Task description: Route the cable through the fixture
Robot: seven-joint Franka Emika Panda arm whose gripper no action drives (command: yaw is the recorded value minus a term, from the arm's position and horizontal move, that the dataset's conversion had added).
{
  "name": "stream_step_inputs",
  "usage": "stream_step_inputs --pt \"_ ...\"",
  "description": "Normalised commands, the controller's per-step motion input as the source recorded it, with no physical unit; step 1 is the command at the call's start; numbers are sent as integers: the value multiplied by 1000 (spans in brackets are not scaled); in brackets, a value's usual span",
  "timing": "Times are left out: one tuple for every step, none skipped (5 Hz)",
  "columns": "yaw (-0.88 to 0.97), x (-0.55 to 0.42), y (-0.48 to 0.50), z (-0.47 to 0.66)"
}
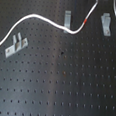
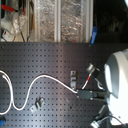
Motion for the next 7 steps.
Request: stream_step_inputs --pt "0 -547 -67 96" --pt "0 0 0 11" --pt "-91 139 -3 7" --pt "-143 122 16 -2" --pt "0 1 1 60" --pt "46 -230 -335 325" --pt "0 6 4 314"
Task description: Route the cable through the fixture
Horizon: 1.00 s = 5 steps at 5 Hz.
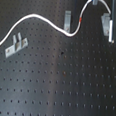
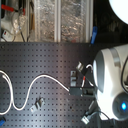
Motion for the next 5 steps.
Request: stream_step_inputs --pt "0 0 0 14" --pt "26 -260 213 67" --pt "0 -2 11 0" --pt "0 8 -58 447" --pt "0 0 0 23"
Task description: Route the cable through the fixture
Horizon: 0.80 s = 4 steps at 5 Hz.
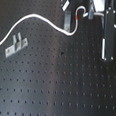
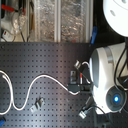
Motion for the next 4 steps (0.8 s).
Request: stream_step_inputs --pt "0 -302 18 248" --pt "0 -29 100 35" --pt "0 -4 29 11" --pt "-3 -166 348 293"
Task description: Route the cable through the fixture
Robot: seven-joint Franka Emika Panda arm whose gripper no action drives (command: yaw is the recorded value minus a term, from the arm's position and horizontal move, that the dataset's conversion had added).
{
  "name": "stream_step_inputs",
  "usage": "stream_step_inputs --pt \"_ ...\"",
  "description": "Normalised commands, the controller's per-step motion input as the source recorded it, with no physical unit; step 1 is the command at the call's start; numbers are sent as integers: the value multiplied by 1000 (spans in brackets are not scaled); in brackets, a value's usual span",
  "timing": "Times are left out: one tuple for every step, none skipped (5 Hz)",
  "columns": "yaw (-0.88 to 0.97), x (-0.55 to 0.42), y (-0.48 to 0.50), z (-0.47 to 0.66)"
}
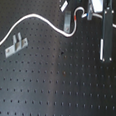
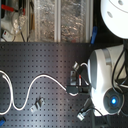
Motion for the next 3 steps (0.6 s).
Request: stream_step_inputs --pt "6 -23 502 293" --pt "0 -6 43 16" --pt "-6 235 292 93"
